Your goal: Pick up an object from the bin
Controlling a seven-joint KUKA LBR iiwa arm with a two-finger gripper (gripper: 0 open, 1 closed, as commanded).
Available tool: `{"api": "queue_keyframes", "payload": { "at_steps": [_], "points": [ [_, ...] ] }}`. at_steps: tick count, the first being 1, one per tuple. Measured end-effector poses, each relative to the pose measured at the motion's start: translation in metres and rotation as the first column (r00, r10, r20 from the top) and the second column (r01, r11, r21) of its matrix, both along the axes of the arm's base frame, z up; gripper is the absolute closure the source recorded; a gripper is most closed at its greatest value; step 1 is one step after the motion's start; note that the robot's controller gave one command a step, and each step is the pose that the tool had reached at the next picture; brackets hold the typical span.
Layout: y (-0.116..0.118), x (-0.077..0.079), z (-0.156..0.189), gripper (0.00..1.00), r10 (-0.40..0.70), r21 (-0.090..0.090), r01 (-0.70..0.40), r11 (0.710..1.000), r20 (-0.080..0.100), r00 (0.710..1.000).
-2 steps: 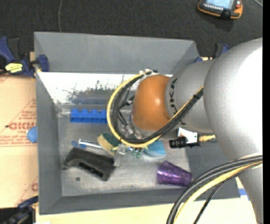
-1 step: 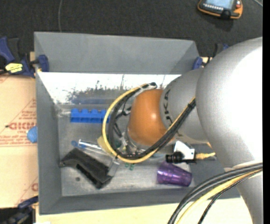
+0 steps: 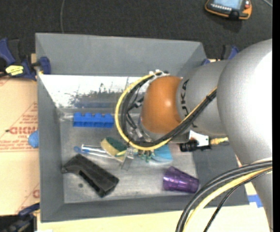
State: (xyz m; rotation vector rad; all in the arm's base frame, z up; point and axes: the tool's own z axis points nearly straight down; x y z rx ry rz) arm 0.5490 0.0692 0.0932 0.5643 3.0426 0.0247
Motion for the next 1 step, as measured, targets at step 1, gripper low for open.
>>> {"api": "queue_keyframes", "payload": {
  "at_steps": [1],
  "points": [
    [0.0051,-0.0102,0.0113,0.0,-0.012,-0.001,0.012,1.0,-0.005,1.0]
  ]
}}
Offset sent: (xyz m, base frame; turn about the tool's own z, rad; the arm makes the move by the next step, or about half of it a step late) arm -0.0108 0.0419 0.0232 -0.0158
